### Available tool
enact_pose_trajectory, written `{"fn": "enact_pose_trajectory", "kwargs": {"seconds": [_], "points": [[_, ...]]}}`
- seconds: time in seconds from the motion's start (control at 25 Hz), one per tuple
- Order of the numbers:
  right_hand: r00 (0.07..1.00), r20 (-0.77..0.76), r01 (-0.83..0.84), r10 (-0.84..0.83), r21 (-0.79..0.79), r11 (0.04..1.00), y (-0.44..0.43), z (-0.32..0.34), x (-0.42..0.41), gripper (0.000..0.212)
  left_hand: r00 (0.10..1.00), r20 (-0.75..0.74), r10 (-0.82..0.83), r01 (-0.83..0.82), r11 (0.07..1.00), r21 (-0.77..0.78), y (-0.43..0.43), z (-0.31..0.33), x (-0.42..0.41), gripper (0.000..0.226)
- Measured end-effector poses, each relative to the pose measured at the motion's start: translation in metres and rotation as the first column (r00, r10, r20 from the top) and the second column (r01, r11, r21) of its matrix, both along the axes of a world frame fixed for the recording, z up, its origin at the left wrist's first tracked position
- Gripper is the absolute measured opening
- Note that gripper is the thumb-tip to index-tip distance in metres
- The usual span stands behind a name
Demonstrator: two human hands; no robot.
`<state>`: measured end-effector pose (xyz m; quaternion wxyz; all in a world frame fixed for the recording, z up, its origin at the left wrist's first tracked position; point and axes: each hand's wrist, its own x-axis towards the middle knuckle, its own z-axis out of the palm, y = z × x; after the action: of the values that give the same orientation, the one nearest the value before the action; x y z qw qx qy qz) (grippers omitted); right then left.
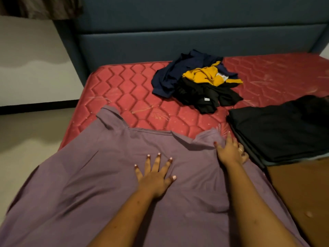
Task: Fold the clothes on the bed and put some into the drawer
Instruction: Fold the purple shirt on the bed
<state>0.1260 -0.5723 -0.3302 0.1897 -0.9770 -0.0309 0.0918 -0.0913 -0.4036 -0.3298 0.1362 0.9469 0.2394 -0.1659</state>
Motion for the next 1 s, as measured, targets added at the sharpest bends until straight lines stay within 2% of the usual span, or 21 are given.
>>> {"fn": "enact_pose_trajectory", "kwargs": {"seconds": [0.08, 0.16, 0.2, 0.28, 0.36, 0.4, 0.44, 0.52, 0.64, 0.68, 0.76, 0.8, 0.88, 0.92, 0.96, 1.0], "points": [[0.998, 0.045, -0.049, 0.048, 0.028, 0.998, 0.015, 0.000, 0.020, 0.068, 1.000, 0.008, 0.020, -0.020, 1.000, 0.018, 0.004, -0.003, 0.037, 0.065], [0.992, 0.056, -0.118, 0.112, 0.118, 0.986, 0.021, 0.000, 0.037, 0.049, 0.999, 0.033, 0.042, -0.043, 0.999, 0.014, 0.007, -0.006, 0.071, 0.065], [0.994, 0.074, -0.098, 0.086, 0.189, 0.977, 0.020, 0.000, 0.044, 0.038, 0.997, 0.050, 0.060, -0.061, 0.998, 0.019, 0.006, -0.008, 0.085, 0.066], [0.972, 0.174, 0.088, -0.155, 0.342, 0.936, 0.011, 0.008, 0.051, 0.027, 0.989, 0.113, 0.092, -0.099, 0.993, 0.058, 0.001, -0.012, 0.104, 0.065], [0.839, 0.343, 0.247, -0.423, 0.454, 0.856, 0.003, 0.014, 0.057, 0.026, 0.977, 0.193, 0.096, -0.117, 0.988, 0.099, -0.002, -0.016, 0.115, 0.064], [0.776, 0.455, 0.240, -0.437, 0.427, 0.872, 0.002, 0.014, 0.057, 0.030, 0.972, 0.217, 0.089, -0.115, 0.987, 0.109, -0.001, -0.018, 0.120, 0.065], [0.746, 0.554, 0.196, -0.368, 0.346, 0.918, 0.004, 0.007, 0.056, 0.036, 0.971, 0.227, 0.081, -0.109, 0.988, 0.113, 0.001, -0.020, 0.124, 0.065], [0.759, 0.635, 0.059, -0.144, 0.154, 0.986, 0.009, -0.020, 0.053, 0.048, 0.969, 0.232, 0.081, -0.109, 0.987, 0.114, 0.011, -0.021, 0.129, 0.065], [0.847, 0.529, -0.063, 0.054, 0.000, 0.998, 0.011, -0.036, 0.073, 0.051, 0.945, 0.307, 0.113, -0.146, 0.985, 0.088, 0.034, -0.021, 0.135, 0.057], [0.877, 0.475, -0.088, 0.069, 0.018, 0.996, 0.010, -0.033, 0.082, 0.046, 0.920, 0.377, 0.111, -0.157, 0.983, 0.094, 0.041, -0.022, 0.136, 0.048], [0.917, 0.400, -0.102, -0.001, 0.236, 0.966, 0.007, -0.018, 0.098, 0.038, 0.836, 0.549, 0.030, -0.132, 0.980, 0.147, 0.051, -0.027, 0.134, 0.034], [0.892, 0.446, -0.100, -0.075, 0.355, 0.929, 0.005, -0.005, 0.104, 0.039, 0.777, 0.628, -0.035, -0.104, 0.978, 0.184, 0.054, -0.032, 0.133, 0.032], [0.807, 0.557, -0.122, -0.198, 0.485, 0.866, 0.001, 0.013, 0.111, 0.039, 0.682, 0.727, -0.073, -0.118, 0.971, 0.209, 0.055, -0.037, 0.131, 0.030], [0.818, 0.533, -0.133, -0.214, 0.537, 0.833, 0.001, 0.017, 0.114, 0.033, 0.674, 0.737, -0.053, -0.144, 0.969, 0.201, 0.055, -0.036, 0.132, 0.028], [0.896, 0.416, -0.136, -0.156, 0.590, 0.796, 0.000, 0.021, 0.113, 0.031, 0.684, 0.728, -0.045, -0.158, 0.965, 0.208, 0.054, -0.035, 0.133, 0.028], [0.969, 0.247, -0.156, 0.005, 0.598, 0.786, -0.001, 0.024, 0.111, 0.036, 0.718, 0.694, -0.058, -0.155, 0.958, 0.240, 0.054, -0.034, 0.134, 0.031]]}}
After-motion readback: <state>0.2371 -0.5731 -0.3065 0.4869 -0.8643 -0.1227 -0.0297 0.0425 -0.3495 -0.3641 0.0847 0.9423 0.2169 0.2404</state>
